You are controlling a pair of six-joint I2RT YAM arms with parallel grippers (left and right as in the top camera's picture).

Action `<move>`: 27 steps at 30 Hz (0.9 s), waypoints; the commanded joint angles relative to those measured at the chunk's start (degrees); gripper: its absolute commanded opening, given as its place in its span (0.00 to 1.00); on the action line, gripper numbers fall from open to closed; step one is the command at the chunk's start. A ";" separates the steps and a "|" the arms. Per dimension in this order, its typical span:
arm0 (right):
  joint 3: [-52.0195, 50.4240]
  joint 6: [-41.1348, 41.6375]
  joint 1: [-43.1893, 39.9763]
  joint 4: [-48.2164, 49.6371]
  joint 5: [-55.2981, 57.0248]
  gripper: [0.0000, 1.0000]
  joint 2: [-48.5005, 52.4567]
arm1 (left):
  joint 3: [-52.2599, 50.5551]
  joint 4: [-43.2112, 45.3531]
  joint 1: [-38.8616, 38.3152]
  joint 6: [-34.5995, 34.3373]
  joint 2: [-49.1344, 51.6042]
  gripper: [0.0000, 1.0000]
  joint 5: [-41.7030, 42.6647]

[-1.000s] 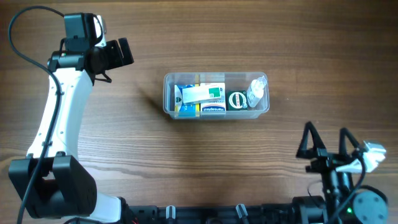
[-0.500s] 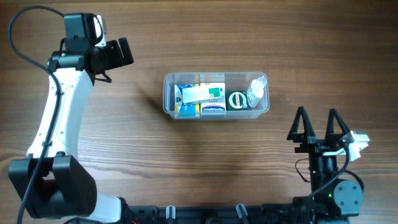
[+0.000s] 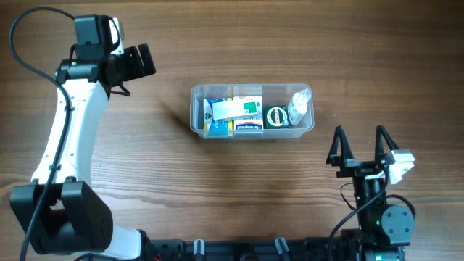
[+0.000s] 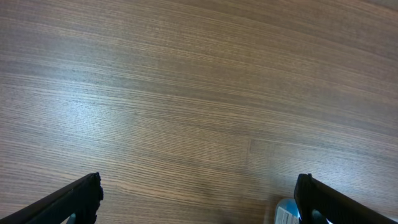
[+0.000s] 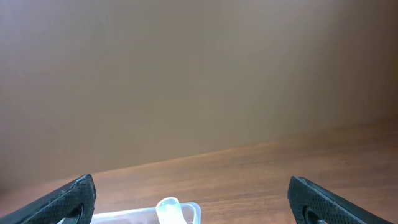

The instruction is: Pack container

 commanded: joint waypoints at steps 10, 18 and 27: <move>-4.74 -3.65 -0.07 0.39 -1.57 1.00 -0.68 | 0.04 0.15 0.15 -0.72 -0.63 1.00 -0.35; -4.74 -0.02 -0.07 -4.46 -1.77 1.00 -0.68 | 0.04 0.15 0.15 -0.72 -0.63 1.00 -0.35; -4.74 0.90 -0.09 -5.09 -1.75 1.00 -0.61 | 0.02 0.15 0.15 -0.72 -0.63 1.00 -0.35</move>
